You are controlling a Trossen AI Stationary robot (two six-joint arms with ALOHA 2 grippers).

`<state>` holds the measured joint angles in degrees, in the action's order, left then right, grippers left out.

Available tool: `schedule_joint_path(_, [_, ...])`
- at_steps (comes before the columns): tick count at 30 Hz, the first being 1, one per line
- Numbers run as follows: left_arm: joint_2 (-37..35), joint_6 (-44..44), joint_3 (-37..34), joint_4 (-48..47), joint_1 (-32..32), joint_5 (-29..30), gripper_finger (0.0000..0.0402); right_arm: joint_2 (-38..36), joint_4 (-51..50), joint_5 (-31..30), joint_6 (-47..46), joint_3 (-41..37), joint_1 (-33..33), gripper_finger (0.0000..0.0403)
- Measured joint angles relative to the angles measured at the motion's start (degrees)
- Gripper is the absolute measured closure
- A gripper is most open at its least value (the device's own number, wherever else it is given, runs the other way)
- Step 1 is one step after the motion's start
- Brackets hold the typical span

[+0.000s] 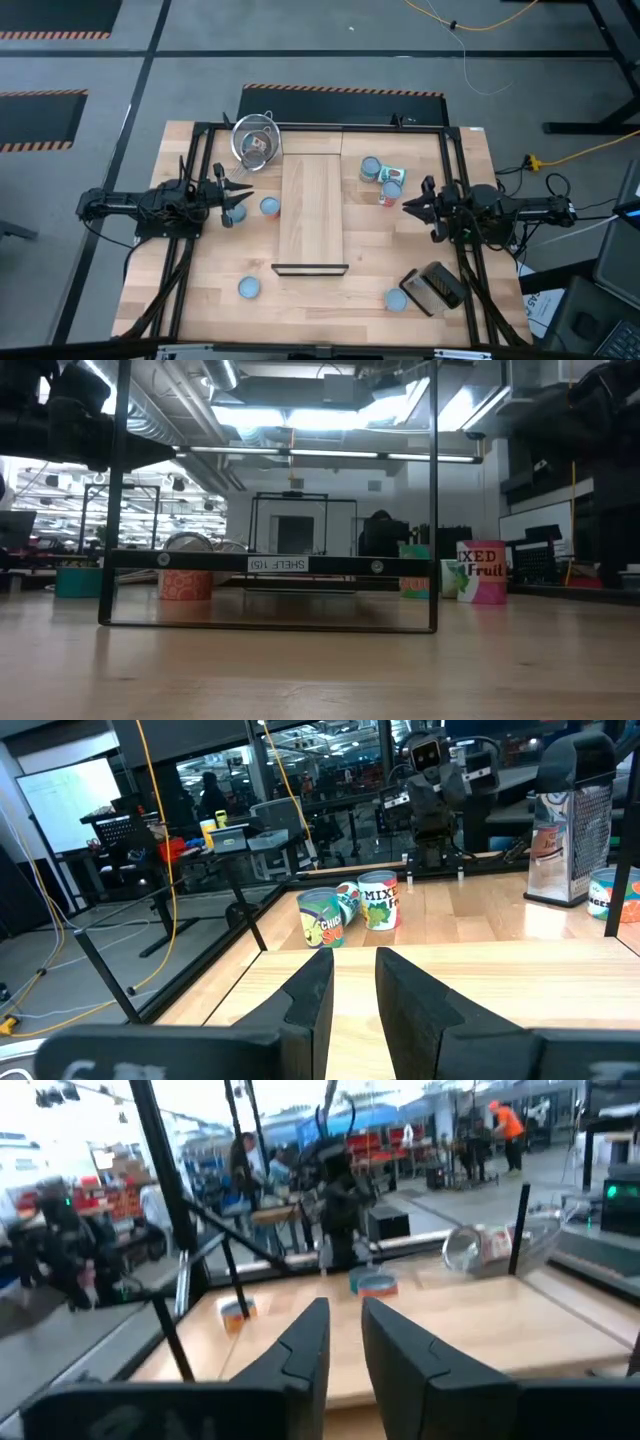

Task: Pick and place cans onto a shelf
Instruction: Put the canned chicken soup on the shelf

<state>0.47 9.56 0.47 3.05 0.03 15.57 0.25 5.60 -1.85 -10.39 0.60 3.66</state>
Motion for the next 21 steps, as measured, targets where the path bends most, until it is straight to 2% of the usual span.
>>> schedule_joint_path(5, [0.0,0.0,0.0,0.0,0.0,0.0,0.033,0.0,5.5,-0.3,-0.1,0.0,0.0,0.0286])
schedule_joint_path(11, [0.0,0.0,0.0,0.0,0.0,0.0,0.033,0.0,12.7,-5.1,0.0,0.3,0.0,0.0237])
schedule_joint_path(16, [0.0,-0.2,0.0,0.0,0.0,0.0,0.033,1.5,12.6,-5.2,0.1,5.0,0.0,0.0229])
schedule_joint_path(21, [0.0,-0.2,0.0,0.0,0.0,0.0,0.033,8.3,10.5,-7.7,2.2,12.3,0.0,0.0228])
